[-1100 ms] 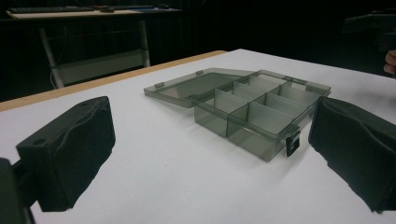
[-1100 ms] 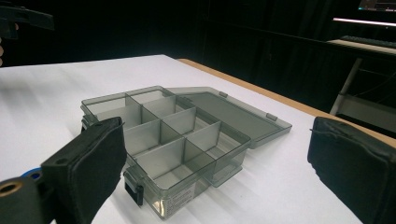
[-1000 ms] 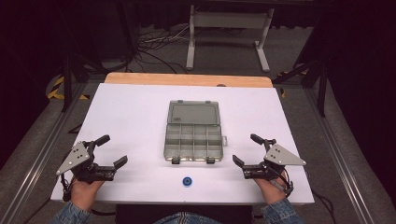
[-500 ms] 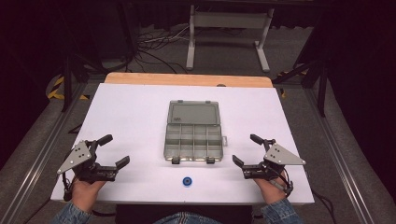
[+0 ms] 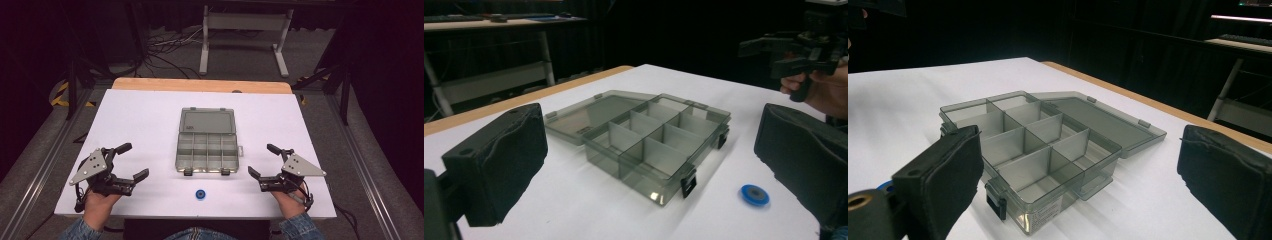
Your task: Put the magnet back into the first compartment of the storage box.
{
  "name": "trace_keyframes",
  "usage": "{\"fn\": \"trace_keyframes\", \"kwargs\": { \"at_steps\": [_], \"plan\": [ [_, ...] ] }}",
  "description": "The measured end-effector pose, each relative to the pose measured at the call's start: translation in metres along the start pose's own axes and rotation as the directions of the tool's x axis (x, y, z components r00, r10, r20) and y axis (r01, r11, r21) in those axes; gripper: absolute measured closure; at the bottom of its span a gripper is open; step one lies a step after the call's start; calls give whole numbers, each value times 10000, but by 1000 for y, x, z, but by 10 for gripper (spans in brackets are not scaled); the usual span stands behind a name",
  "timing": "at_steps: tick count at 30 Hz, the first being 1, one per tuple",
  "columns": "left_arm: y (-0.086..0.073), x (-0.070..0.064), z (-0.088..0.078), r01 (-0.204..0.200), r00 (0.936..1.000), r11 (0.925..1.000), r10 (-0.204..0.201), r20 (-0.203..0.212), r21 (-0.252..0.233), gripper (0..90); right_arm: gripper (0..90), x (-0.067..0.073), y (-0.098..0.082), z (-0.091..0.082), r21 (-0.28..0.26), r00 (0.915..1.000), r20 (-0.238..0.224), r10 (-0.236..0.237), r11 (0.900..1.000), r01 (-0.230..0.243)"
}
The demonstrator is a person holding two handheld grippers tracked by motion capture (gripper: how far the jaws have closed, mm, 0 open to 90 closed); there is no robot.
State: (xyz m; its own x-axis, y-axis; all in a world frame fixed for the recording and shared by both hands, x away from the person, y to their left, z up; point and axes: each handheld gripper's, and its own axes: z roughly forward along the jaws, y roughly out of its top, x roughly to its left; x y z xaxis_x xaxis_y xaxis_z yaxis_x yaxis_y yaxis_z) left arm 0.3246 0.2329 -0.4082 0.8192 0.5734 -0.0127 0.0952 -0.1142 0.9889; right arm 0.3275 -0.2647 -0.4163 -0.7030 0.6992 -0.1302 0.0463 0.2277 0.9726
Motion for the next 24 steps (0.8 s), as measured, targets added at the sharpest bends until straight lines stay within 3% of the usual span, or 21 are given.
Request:
{"fn": "trace_keyframes", "kwargs": {
  "at_steps": [12, 24],
  "plan": [
    [8, -13, 23, -280, 9981, 9995, 272, 554, 145, 14, 54, 0, 0, 0, 11, 10000, -19, 15, 10000, -15],
    [17, -23, 49, -304, 9935, 9995, 294, 1100, 79, 14, 54, 0, 0, 0, 45, 10000, -8, 26, 10000, -26]
  ]
}}
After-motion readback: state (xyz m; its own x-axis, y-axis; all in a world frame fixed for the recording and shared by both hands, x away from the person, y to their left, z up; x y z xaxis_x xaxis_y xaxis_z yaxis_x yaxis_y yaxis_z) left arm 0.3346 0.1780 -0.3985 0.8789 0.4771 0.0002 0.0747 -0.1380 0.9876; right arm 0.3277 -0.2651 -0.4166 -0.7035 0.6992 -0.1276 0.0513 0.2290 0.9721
